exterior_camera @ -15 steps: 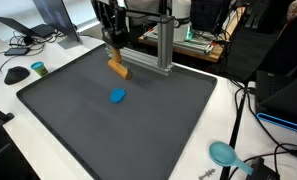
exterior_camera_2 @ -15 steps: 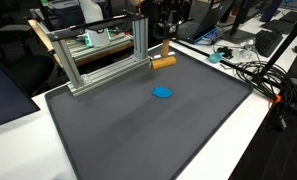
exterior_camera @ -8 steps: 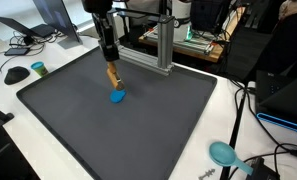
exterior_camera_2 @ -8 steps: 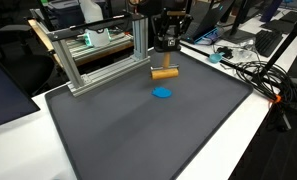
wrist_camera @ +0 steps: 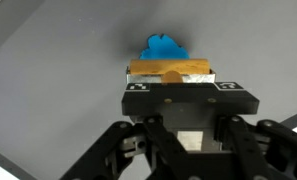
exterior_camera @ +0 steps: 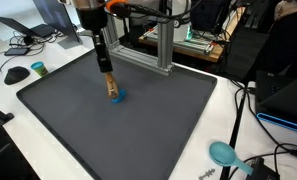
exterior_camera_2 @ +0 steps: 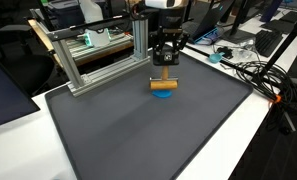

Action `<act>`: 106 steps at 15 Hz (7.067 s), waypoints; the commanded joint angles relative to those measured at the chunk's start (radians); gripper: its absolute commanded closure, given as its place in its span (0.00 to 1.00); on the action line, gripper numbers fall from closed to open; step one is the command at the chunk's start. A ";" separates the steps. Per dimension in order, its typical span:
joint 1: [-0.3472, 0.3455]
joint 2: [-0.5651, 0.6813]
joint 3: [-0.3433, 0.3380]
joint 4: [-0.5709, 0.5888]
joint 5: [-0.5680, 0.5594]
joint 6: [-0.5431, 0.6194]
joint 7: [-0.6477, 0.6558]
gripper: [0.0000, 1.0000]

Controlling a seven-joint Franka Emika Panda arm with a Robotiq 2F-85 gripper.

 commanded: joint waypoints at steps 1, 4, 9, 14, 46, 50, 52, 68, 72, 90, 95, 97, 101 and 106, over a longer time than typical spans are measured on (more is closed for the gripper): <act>0.012 0.007 -0.014 0.002 0.007 -0.001 -0.004 0.53; 0.017 0.019 -0.021 0.010 -0.005 0.017 0.015 0.78; 0.021 0.050 -0.027 0.020 0.004 0.050 0.032 0.78; 0.030 0.071 -0.041 0.024 -0.002 0.087 0.059 0.78; -0.004 0.178 0.000 0.109 0.139 -0.088 -0.103 0.78; -0.001 0.187 -0.003 0.119 0.141 -0.109 -0.117 0.78; 0.003 0.191 -0.005 0.125 0.135 -0.120 -0.115 0.78; 0.017 0.145 -0.006 0.130 0.136 -0.222 -0.108 0.78; 0.033 0.055 -0.009 0.072 0.122 -0.228 -0.092 0.78; 0.040 0.078 -0.054 0.063 0.011 -0.001 0.042 0.78; 0.044 0.101 -0.069 0.066 0.010 0.031 0.054 0.78; 0.043 0.104 -0.070 0.069 0.012 0.031 0.052 0.78; 0.045 0.122 -0.061 0.083 0.017 0.010 0.036 0.78; 0.041 0.146 -0.052 0.103 0.028 -0.012 0.013 0.78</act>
